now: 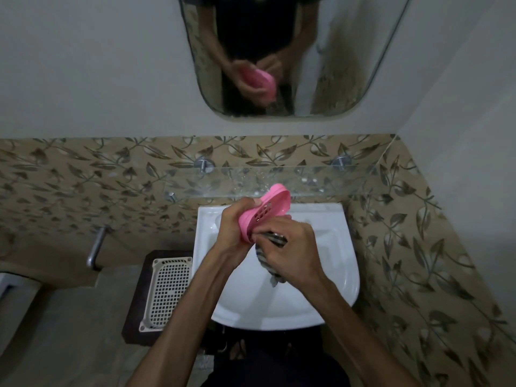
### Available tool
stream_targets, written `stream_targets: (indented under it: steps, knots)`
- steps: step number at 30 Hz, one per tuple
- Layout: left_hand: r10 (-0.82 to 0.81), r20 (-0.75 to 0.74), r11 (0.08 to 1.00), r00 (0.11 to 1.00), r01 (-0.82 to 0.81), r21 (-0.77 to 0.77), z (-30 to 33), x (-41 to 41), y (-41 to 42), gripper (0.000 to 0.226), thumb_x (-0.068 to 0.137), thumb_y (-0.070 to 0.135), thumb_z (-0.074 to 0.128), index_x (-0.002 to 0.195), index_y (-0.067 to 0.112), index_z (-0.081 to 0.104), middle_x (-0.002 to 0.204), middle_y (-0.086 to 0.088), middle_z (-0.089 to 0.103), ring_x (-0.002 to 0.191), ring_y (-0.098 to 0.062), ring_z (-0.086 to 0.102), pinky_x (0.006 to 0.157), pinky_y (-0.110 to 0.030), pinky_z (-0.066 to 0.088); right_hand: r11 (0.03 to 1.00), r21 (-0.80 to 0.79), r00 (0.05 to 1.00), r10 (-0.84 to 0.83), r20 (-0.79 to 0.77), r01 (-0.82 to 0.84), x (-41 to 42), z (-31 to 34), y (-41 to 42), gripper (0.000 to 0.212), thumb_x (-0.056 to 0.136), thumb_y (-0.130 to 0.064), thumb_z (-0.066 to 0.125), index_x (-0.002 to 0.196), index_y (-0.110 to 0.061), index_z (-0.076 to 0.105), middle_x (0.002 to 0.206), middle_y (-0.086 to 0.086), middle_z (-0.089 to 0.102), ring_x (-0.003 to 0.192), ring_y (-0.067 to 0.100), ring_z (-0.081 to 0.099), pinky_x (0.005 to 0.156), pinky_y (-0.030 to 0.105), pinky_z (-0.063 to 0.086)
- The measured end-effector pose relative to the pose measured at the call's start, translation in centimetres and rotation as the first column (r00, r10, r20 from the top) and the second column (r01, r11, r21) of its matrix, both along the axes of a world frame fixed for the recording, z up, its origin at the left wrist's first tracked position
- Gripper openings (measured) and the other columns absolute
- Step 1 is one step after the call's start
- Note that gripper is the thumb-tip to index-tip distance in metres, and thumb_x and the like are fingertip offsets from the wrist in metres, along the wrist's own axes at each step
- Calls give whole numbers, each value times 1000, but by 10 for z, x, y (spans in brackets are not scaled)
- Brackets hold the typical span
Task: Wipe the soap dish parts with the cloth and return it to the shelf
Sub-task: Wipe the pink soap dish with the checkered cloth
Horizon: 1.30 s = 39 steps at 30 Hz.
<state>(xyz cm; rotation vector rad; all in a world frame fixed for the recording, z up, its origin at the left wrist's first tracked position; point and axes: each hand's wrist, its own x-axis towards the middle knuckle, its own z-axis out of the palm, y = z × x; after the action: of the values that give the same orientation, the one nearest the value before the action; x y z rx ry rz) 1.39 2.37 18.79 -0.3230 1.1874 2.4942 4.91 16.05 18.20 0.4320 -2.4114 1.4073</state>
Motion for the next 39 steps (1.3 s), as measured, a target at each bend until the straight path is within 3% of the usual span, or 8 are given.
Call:
stream_targets:
  steps: [4, 10, 13, 16, 26, 31, 35, 39]
  knots:
    - [67, 29, 998, 997, -67, -4, 3, -2, -1, 31, 67, 21, 73, 89, -2, 70, 84, -19, 61, 69, -27, 57, 69, -36, 47, 995, 67, 997, -65, -44, 68, -13, 2, 10, 23, 76, 0, 80, 93, -15, 85, 95, -4, 83, 87, 7, 75, 84, 20, 59]
    - [90, 0, 996, 996, -90, 18, 0, -1, 2, 22, 77, 18, 63, 73, 4, 78, 72, -14, 70, 63, -23, 66, 62, -29, 57, 994, -41, 994, -101, 32, 102, -10, 0, 4, 20, 80, 0, 79, 89, -17, 84, 87, -7, 80, 80, 4, 73, 76, 27, 61]
    - [53, 9, 998, 999, -53, 43, 0, 0, 3, 42, 79, 25, 60, 100, -7, 78, 98, -31, 75, 86, -36, 72, 82, -38, 61, 991, -135, 989, -6, 149, 26, -5, -1, -4, 18, 83, -3, 78, 88, -20, 83, 83, -12, 78, 71, 5, 74, 67, 28, 62]
    - [53, -5, 994, 999, -52, 95, 3, 0, 7, 70, 78, 26, 59, 135, -15, 57, 125, -46, 61, 103, -44, 70, 91, -42, 61, 982, -178, 980, -34, 198, 70, -5, -2, -8, 17, 84, -8, 79, 91, -23, 82, 87, -14, 80, 84, 6, 77, 80, 27, 63]
    - [149, -79, 989, 986, -147, 27, -6, 0, 12, 74, 80, 27, 54, 145, -9, 49, 127, -47, 60, 100, -43, 70, 84, -38, 61, 972, -219, 957, -20, 290, 87, -1, -6, -12, 15, 86, -8, 77, 90, -22, 81, 84, -10, 80, 79, 8, 78, 74, 22, 61]
    - [162, -186, 982, 969, -178, -70, -14, -1, 14, 64, 85, 26, 49, 142, -4, 53, 123, -49, 60, 107, -48, 66, 92, -45, 56, 889, -432, 891, 68, 450, 150, -7, -4, -13, 22, 89, -6, 76, 91, -27, 84, 88, -4, 83, 84, 17, 81, 82, 36, 66]
    - [176, -275, 957, 945, -230, -177, -23, -1, 12, 53, 86, 29, 54, 134, 7, 62, 117, -46, 64, 112, -58, 64, 98, -55, 51, 856, -495, 853, 141, 503, 151, 0, -3, -17, 19, 89, -3, 77, 90, -21, 84, 86, 2, 83, 80, 21, 81, 76, 34, 66]
    - [138, -416, 901, 899, -288, -325, -31, -4, 11, 50, 85, 37, 58, 131, 20, 64, 120, -35, 67, 104, -55, 68, 91, -59, 56, 682, -678, 777, 259, 573, 273, -8, 1, -12, 16, 90, 3, 77, 92, -10, 84, 93, 17, 82, 79, 23, 78, 72, 30, 63]
